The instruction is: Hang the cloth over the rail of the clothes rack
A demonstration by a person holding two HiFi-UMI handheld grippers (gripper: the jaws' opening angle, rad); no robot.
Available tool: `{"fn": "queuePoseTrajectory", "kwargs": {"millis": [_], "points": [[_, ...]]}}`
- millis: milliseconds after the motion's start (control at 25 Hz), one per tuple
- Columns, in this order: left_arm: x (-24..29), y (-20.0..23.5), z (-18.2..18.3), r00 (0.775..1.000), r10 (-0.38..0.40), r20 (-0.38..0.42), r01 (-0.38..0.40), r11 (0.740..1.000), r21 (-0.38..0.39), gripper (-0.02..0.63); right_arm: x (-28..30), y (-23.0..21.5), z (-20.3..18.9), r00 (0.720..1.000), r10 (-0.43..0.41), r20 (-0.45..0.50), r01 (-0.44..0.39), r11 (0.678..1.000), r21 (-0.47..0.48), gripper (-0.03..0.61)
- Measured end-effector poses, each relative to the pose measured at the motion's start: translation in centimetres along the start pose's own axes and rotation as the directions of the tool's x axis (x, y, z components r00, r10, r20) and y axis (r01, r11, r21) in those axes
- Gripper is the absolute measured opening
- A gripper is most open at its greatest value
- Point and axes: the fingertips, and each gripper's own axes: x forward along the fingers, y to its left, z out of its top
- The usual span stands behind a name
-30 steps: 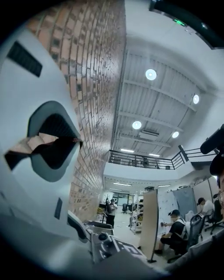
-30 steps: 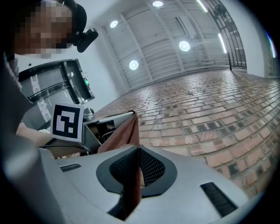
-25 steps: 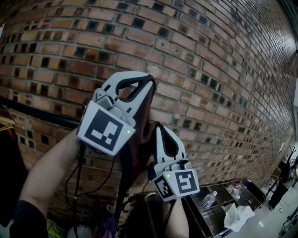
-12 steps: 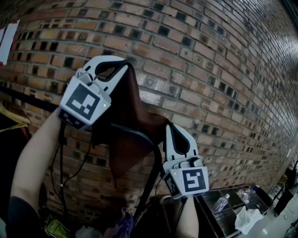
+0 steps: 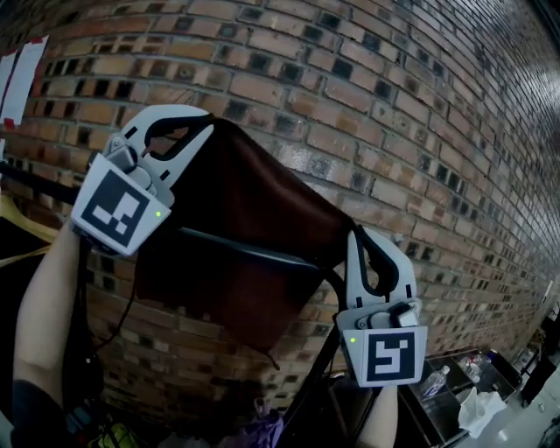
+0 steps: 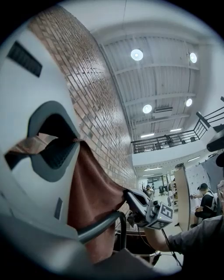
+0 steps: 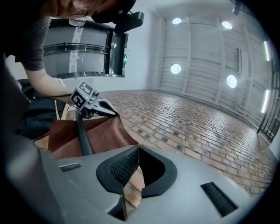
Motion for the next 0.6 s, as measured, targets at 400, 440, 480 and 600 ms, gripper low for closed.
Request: {"fn": "queuePoseTrajectory", "kwargs": {"millis": [400,440,480,600], "points": [[-5.5,3.6,-2.5,0.995,0.018,-0.099,0.02,0.93,0.367,0.021,2.7,5.5,4.7,1.0,-0.012,0.021,0.014,0.995,-0.101,0.009],[-6.4,3.5,-2.3,0.993,-0.005,-0.115,0.047,0.93,0.366,0.021,2.6,5.6,4.8,1.0,-0.023,0.018,0.024,0.996,-0.083,0.009],[-7.5,3.4,-2.1,0.991,-0.028,-0.131,0.072,0.935,0.347,0.021,2.5,5.7,4.9,0.999,-0.034,0.014,0.035,0.997,-0.066,0.009],[-10.7,2.6,-1.7,0.983,-0.095,-0.154,0.126,0.97,0.207,0.021,1.9,5.8,4.8,0.999,-0.049,0.01,0.049,0.999,-0.022,0.009]]}}
